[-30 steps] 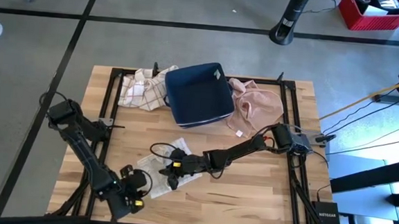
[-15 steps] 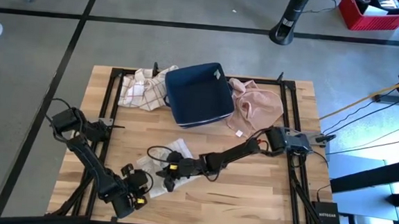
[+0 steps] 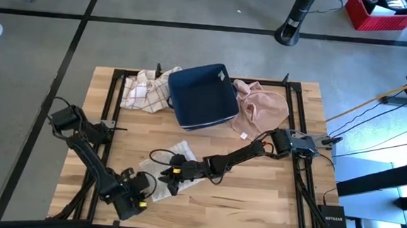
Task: Fold towel
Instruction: Fold the white with gray pattern towel on the table
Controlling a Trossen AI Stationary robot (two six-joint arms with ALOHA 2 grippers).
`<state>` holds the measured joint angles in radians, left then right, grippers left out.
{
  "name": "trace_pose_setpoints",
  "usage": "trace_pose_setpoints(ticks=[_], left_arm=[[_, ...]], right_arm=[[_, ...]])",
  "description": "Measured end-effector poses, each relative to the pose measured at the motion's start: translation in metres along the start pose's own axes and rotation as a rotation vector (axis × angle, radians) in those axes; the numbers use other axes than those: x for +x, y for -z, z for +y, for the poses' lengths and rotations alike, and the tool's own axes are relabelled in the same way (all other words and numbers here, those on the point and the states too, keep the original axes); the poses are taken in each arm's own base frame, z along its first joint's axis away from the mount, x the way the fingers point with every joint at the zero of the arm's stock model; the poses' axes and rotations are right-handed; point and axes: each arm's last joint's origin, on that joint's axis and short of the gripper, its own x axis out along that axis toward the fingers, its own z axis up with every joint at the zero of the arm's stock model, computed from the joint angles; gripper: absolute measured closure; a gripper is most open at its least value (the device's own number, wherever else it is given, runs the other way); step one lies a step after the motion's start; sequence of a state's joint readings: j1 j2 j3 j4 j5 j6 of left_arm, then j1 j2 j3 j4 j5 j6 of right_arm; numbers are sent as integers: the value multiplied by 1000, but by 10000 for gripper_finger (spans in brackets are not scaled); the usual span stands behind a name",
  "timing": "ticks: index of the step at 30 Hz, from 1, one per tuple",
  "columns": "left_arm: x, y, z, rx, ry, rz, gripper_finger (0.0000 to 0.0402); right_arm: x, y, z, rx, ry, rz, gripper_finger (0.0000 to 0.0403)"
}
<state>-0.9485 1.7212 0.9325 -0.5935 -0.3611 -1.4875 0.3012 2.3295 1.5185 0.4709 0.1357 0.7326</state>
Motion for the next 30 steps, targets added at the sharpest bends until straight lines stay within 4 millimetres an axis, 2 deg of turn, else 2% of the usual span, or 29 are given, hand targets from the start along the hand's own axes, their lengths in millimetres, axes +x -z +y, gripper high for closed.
trace_pose_setpoints(ticks=[5,8,10,13,16,20,22,25,28,30], left_arm=[[-38,-2,0,-41,152,151,269],[-65,-7,4,-80,245,122,269],[-78,-12,8,-89,276,-21,269],[-85,-26,13,-97,241,-363,269],[-74,-40,16,-75,138,-580,269],[-38,-55,29,-68,-26,-586,269],[-19,-57,36,-63,-90,-511,269],[1,-54,42,-44,-130,-304,269],[10,-47,44,-21,-122,-114,269],[9,-43,43,-17,-106,-57,269]], right_arm=[[0,1,2,-36,-82,63,225],[-2,0,3,-99,-143,125,217],[-6,-5,8,-145,-177,162,217],[-17,-15,16,-261,-170,201,217],[-21,-11,19,-403,-119,213,217],[-16,10,17,-550,-13,196,217],[-12,22,12,-595,40,201,217],[-8,36,5,-625,61,236,217],[-8,41,5,-671,60,266,217],[-8,42,4,-699,70,280,217]])
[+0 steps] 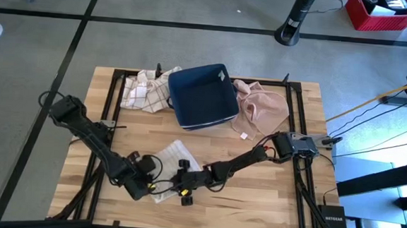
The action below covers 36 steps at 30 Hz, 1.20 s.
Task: Fold towel
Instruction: Fold the white with gray pattern towel on the table
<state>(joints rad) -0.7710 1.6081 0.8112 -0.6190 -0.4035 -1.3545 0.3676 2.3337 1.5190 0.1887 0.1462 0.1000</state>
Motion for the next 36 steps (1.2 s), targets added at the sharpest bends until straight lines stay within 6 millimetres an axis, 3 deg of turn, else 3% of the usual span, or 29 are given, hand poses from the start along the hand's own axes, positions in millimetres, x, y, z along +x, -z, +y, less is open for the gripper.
trace_pose_setpoints(ticks=[7,11,14,18,20,25,31,36], left_arm=[[-21,6,-2,18,47,57,269],[-32,4,-7,-47,88,-33,269],[-40,-4,-13,-98,111,-193,269],[-40,-22,-21,-105,147,-397,269],[-37,-33,-25,-69,160,-435,269],[-19,-52,-30,59,121,-459,269],[20,-59,-26,180,6,-352,269],[45,-61,-15,195,-101,-252,269]], right_arm=[[0,1,-2,-8,6,15,217],[-8,-4,-1,-6,-8,35,217],[-31,-26,1,7,-35,30,217],[-86,-66,1,-9,-24,22,217],[-105,-70,4,-38,2,82,217],[-122,-61,10,-139,113,202,217],[-105,-15,1,-157,214,245,217],[-104,4,-13,-162,297,278,217]])
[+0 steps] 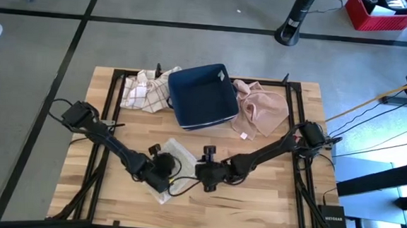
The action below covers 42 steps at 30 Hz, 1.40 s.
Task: Fold towel
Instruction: Fold the white with gray pattern towel on the table, then fold the pink towel on the table
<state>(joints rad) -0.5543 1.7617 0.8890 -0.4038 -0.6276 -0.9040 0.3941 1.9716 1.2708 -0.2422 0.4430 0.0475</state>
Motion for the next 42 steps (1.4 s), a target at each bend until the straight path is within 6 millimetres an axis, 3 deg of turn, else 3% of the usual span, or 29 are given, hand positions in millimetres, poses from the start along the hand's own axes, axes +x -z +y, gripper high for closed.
trace_pose_setpoints(ticks=[4,7,11,15,18,24,29,35,38,42], left_arm=[[4,7,17,-212,-151,108,269],[-5,19,35,-338,-336,168,269],[-23,31,57,-279,-572,262,269],[-36,31,74,-216,-738,285,269],[-46,18,76,-258,-668,224,269],[-76,-23,79,-278,-287,19,269],[-80,-58,89,-232,-16,-184,269],[-48,-84,108,-172,205,-261,269],[-30,-83,113,-184,271,-254,269],[-18,-76,115,-184,266,-216,269]], right_arm=[[9,15,-12,-2,26,71,217],[15,26,-22,-5,59,131,217],[18,37,-32,-14,77,208,217],[11,48,-38,-18,80,267,217],[-8,47,-46,18,86,245,217],[-64,42,-69,72,126,192,217],[-94,63,-92,125,225,221,217],[-84,123,-118,379,212,265,217],[-72,145,-126,483,170,268,217],[-62,158,-133,550,171,212,217]])
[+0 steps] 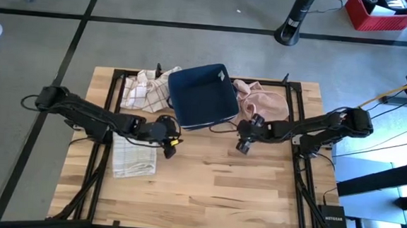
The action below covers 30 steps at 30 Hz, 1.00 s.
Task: Fold towel
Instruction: Fold the pink towel on the table
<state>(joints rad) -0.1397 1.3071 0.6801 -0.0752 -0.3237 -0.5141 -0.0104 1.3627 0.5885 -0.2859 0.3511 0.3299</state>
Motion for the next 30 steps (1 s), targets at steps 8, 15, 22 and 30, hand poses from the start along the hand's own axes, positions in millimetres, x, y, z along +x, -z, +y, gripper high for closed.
trace_pose_setpoints(ticks=[8,15,22,30], left_arm=[[1,4,1,26,-19,-6,269],[1,3,1,34,-25,-17,269],[1,1,1,37,-17,-36,269],[0,-1,-3,5,4,-58,269]], right_arm=[[20,9,-15,-83,47,-4,217],[44,14,-13,-47,-60,2,217],[52,17,-7,29,-101,40,255],[35,33,39,40,-300,92,392]])
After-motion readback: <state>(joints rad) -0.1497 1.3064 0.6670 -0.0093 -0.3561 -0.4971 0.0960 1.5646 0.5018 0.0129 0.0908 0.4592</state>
